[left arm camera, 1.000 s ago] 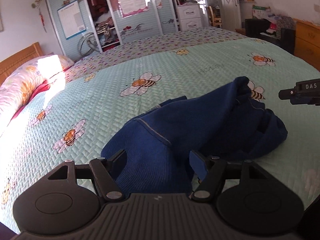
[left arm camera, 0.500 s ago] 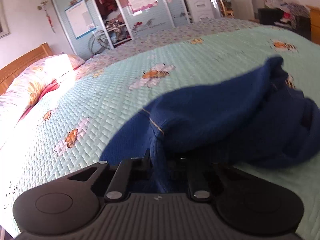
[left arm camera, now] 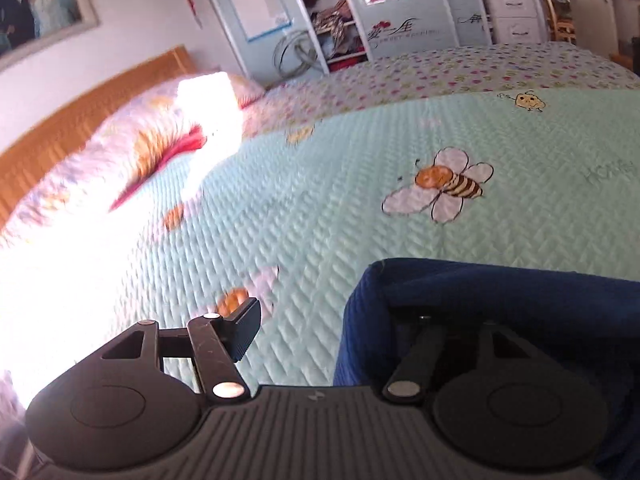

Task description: Fold clothes

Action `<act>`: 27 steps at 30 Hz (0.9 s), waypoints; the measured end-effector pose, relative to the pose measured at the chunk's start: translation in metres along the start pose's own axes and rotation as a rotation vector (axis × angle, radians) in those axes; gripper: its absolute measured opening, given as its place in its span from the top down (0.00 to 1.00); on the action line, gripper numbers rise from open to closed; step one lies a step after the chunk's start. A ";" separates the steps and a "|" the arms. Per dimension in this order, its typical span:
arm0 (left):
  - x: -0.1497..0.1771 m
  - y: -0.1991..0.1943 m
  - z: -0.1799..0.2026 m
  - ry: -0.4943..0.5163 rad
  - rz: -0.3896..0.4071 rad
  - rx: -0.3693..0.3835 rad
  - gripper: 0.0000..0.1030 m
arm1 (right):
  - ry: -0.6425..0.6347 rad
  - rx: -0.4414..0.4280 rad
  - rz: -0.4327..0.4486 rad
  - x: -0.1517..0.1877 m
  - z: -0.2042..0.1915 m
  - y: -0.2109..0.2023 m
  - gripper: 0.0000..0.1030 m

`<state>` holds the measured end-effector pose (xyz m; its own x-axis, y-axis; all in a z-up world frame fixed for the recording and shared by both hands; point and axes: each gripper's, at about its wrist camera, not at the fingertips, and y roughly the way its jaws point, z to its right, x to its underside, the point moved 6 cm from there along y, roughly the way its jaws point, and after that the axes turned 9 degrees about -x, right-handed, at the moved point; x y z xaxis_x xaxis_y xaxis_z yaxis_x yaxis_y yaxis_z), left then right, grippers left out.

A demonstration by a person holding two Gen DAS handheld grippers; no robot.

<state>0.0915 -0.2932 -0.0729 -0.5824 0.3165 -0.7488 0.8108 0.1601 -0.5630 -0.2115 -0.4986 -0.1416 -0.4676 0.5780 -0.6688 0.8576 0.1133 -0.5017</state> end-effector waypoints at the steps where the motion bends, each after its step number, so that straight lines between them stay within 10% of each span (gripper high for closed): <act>1: 0.011 -0.003 -0.012 -0.044 -0.011 0.021 0.35 | -0.004 0.001 -0.001 0.001 0.000 0.000 0.28; 8: 0.078 -0.038 -0.057 -0.229 -0.038 0.154 0.34 | -0.004 -0.010 -0.022 0.008 -0.003 0.003 0.27; 27: 0.112 -0.038 0.000 -0.057 0.001 0.228 0.31 | -0.145 0.051 -0.075 0.019 -0.024 0.005 0.26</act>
<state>-0.0042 -0.2642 -0.1353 -0.5895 0.2620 -0.7641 0.7807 -0.0580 -0.6222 -0.2107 -0.4678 -0.1440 -0.5592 0.4463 -0.6986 0.8086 0.1081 -0.5783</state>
